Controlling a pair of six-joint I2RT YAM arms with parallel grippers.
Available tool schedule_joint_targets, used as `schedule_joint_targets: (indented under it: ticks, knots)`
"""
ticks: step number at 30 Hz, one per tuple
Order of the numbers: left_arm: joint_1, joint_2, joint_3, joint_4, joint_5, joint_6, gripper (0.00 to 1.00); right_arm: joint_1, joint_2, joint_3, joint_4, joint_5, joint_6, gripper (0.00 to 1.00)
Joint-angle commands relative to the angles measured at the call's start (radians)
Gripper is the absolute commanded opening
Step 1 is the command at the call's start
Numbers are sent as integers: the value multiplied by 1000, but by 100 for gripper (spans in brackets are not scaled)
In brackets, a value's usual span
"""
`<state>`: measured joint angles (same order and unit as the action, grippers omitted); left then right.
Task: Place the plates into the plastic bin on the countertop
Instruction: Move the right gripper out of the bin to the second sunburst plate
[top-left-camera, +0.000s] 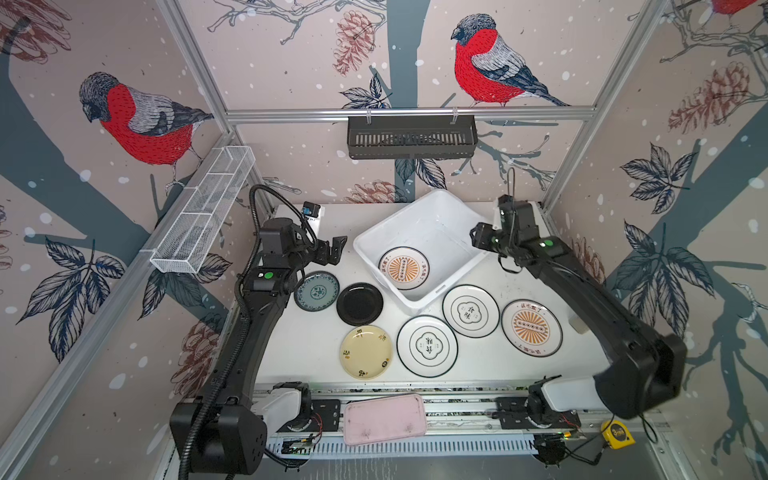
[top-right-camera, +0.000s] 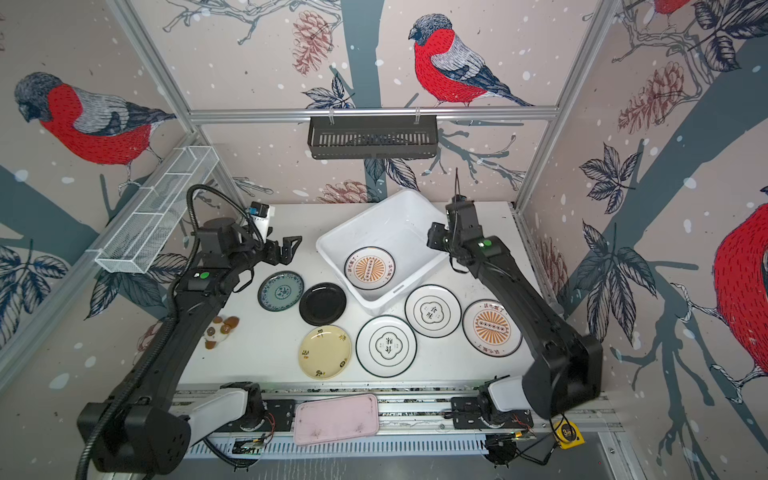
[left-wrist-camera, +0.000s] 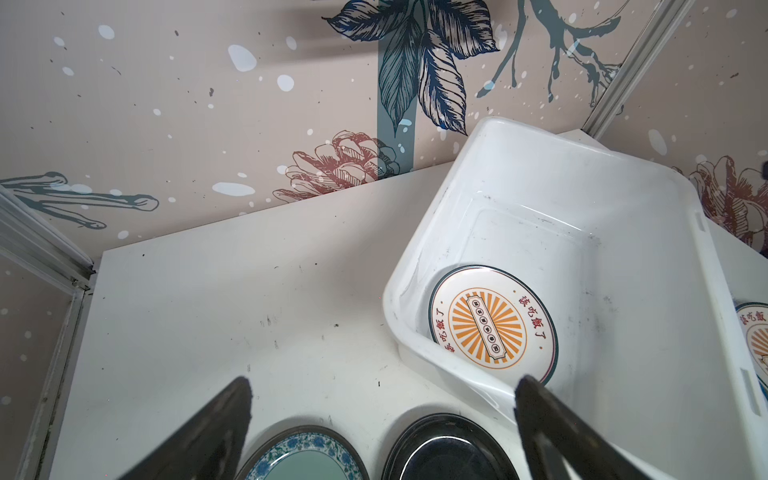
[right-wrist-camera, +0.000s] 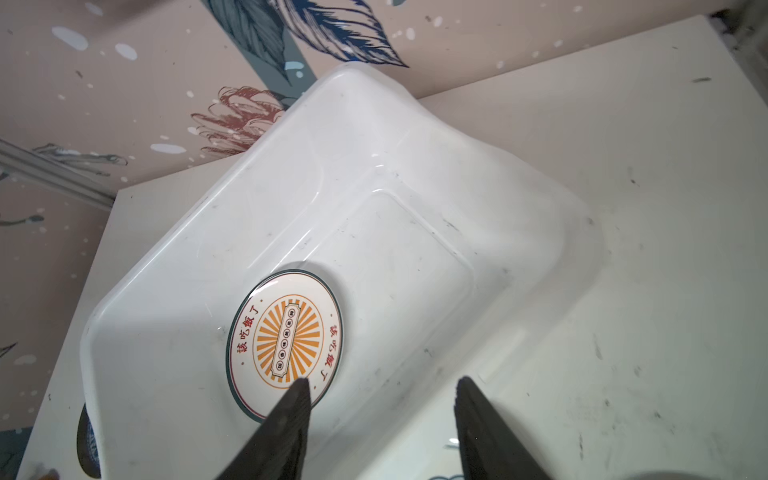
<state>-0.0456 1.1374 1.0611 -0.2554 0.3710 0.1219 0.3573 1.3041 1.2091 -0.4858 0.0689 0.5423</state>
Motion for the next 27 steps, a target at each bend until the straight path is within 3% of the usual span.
schedule_joint_targets:
  ticks: [1, 3, 8, 11, 17, 25, 27]
  knots:
    - [0, -14, 4, 3, 27, 28, 98, 27, -157, -143, -80, 233, 170, 57]
    - [-2, -21, -1, 2, 32, 38, 98, 45, -260, -246, -124, 300, 257, 57]
    - [-4, -31, 6, -36, 18, 70, 98, 53, -503, -436, -172, 285, 413, 61]
    - [-4, -40, 14, -68, 9, 86, 97, 51, -581, -476, -226, 279, 435, 63]
    - [-5, -59, 4, -92, 5, 81, 98, 49, -588, -538, -257, 259, 395, 64]
    - [-14, -31, 3, -88, 11, 70, 98, 26, -658, -640, -222, 301, 444, 66]
    - [-20, -15, 12, -89, 13, 67, 97, 13, -655, -631, -248, 344, 468, 72]
